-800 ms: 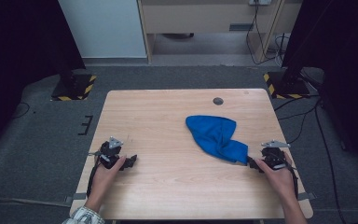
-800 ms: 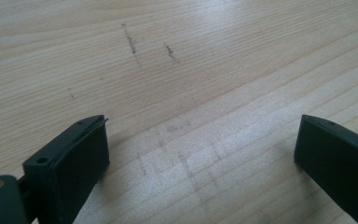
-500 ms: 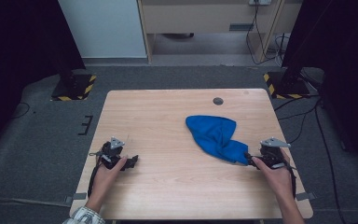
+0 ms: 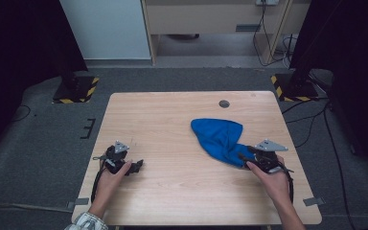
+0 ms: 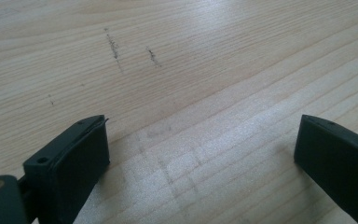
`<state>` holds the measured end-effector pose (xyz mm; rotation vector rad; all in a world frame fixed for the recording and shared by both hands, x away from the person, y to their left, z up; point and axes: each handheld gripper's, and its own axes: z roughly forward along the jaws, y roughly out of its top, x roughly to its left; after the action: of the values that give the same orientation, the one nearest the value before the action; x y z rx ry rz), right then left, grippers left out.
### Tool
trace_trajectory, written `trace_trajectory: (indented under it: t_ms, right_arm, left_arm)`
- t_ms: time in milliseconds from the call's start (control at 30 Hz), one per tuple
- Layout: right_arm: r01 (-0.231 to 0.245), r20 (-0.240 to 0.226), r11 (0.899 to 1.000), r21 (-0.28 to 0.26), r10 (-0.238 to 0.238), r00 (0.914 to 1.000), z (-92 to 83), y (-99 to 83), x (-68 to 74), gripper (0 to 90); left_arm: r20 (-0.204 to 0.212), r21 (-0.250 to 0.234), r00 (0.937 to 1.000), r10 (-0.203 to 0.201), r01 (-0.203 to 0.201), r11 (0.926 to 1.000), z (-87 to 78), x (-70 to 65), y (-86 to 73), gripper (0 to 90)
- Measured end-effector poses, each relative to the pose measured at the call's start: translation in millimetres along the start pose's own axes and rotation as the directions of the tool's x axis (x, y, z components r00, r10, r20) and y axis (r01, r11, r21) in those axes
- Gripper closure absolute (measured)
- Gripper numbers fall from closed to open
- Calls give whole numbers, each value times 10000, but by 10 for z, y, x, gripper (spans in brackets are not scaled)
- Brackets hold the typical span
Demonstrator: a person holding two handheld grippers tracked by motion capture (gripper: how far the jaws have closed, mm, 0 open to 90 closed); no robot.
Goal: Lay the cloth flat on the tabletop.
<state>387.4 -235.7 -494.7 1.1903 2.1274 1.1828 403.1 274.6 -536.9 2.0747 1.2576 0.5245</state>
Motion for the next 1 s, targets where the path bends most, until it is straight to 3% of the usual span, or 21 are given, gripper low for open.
trace_trajectory:
  t_ms: [67, 133, 267, 300, 433, 567, 600, 633, 667, 700, 800, 900, 1000]
  right_arm:
    - [-23, -71, 10000, -20, 23, 10000, 6, 11, 15, 486]
    - [57, -349, 10000, 76, -54, 9994, 51, 55, 75, 434]
    - [5, -674, 9998, 190, 8, 9977, 118, 94, 132, 317]
    - [249, -604, 9992, 319, -229, 9979, 214, 128, 198, 243]
    - [418, -373, 9966, 705, -392, 9985, 358, 167, 255, 196]
    - [373, -352, 9938, 1047, -338, 9988, 487, 158, 240, 239]
    - [424, -288, 9923, 1161, -393, 9988, 531, 154, 219, 368]
    - [424, -288, 9923, 1161, -393, 9988, 531, 154, 219, 368]
    - [373, -462, 9931, 1110, -323, 9984, 533, 162, 198, 537]
    - [373, -462, 9931, 1110, -323, 9984, 533, 162, 198, 537]
    - [481, -699, 9957, 792, -426, 9966, 511, 192, 204, 743]
    - [681, -1023, 9959, 590, -619, 9928, 514, 231, 253, 857]
    - [924, -1306, 9946, 474, -856, 9877, 541, 256, 312, 872]
  left_arm:
    - [-1, -3, 10000, 0, 0, 10000, 0, 0, 0, 25]
    - [-2, -2, 10000, 2, -2, 10000, 0, 0, 0, 26]
    - [10, -2, 10000, 11, -11, 10000, 0, -1, 0, 26]
    - [10, 0, 10000, 13, -13, 10000, 0, -1, 0, 26]
    - [24, -8, 10000, 27, -27, 10000, -2, -3, -1, 28]
    - [27, -8, 10000, 27, -27, 10000, -2, -3, -1, 27]
    - [35, -7, 10000, 37, -37, 10000, -2, -4, -1, 28]
    - [41, -14, 10000, 41, -41, 10000, -2, -4, -1, 28]
    - [43, -10, 10000, 43, -43, 10000, -2, -4, -1, 28]
    - [44, -13, 10000, 44, -44, 10000, -2, -4, -1, 29]
    - [69, -13, 9999, 81, -81, 10000, -7, -11, 3, 41]
    - [94, 33, 9998, 147, -148, 9999, -11, -24, 12, 63]
    - [150, 78, 9996, 240, -241, 9997, -16, -48, 23, 73]
